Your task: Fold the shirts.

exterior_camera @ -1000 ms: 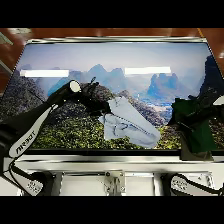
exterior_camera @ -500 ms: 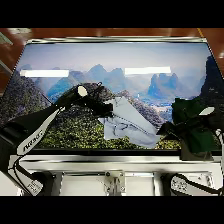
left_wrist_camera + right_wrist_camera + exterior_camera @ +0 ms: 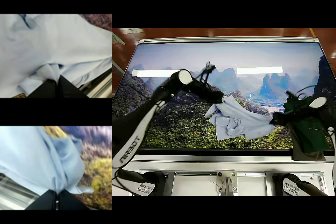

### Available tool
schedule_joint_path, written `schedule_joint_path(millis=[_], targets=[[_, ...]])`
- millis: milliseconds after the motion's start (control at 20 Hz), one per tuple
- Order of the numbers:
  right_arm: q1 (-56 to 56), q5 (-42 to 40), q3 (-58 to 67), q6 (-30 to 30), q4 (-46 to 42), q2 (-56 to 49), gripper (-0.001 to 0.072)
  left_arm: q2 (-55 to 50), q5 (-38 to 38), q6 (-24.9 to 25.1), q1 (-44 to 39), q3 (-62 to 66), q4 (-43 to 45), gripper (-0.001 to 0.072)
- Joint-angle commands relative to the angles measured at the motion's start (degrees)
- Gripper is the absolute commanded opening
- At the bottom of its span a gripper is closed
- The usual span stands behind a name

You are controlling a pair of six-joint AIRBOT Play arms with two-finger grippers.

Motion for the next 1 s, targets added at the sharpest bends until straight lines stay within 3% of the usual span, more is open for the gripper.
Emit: schedule_joint_path(millis=[0, 150, 400, 550, 750, 850, 950], targets=[[0.3, 0.0, 13.3, -1.7, 2.8, 10.2, 0.007, 11.4, -2.1, -1.9, 0.1, 7.1, 16.0, 0.0038], [0.3, -3.3, 30.1, -1.0, 6.8, 19.2, 0.007, 23.2, -1.5, -2.0, 0.0, 14.8, 19.3, 0.0039], [0.3, -4.2, 49.3, 7.8, 7.4, 25.8, 0.007, 38.6, 2.3, -4.4, -0.1, 19.8, 19.7, 0.0039], [0.3, 4.4, 50.8, 12.1, 7.4, 26.3, 0.007, 41.1, -5.7, -6.5, -0.1, 19.8, 20.6, 0.0039], [0.3, 25.4, 50.8, 13.5, 2.8, 21.5, 0.007, 40.5, -22.1, -6.6, -0.1, 13.8, 23.6, 0.0039], [0.3, 28.5, 50.3, 13.5, 0.5, 17.7, 0.007, 40.5, -25.9, -8.0, -0.1, 6.4, 24.2, 0.0039], [2.9, 25.7, 47.8, 13.5, 0.5, 13.4, 0.007, 40.5, -26.3, -9.6, -0.1, -1.8, 24.0, 0.0039]])
